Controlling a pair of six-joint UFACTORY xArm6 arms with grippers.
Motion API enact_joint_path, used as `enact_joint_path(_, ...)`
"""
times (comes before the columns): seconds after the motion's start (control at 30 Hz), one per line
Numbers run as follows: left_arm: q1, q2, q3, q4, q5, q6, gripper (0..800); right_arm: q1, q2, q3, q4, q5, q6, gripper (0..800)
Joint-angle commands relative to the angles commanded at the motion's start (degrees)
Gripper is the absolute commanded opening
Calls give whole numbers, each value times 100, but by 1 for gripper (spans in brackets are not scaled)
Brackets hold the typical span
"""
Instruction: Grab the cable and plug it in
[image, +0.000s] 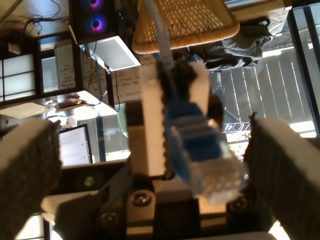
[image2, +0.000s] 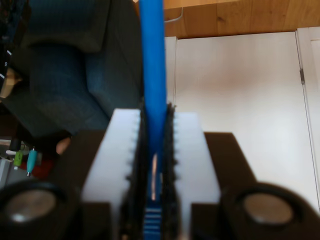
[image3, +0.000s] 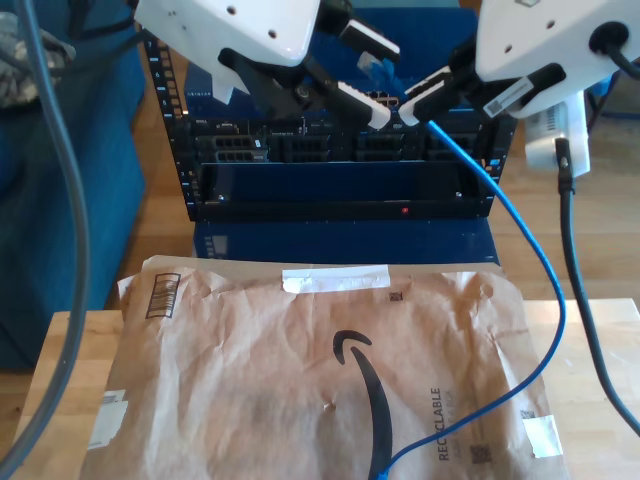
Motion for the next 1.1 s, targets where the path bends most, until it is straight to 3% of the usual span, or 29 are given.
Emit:
enact_joint_path(0.5,158,9,0,0,-114,0,291,35,-18,0,-62,0,0,4)
enact_joint_path(1.1,246,9,105,-448,-132,167,284,62,-26,0,-70,0,9,4)
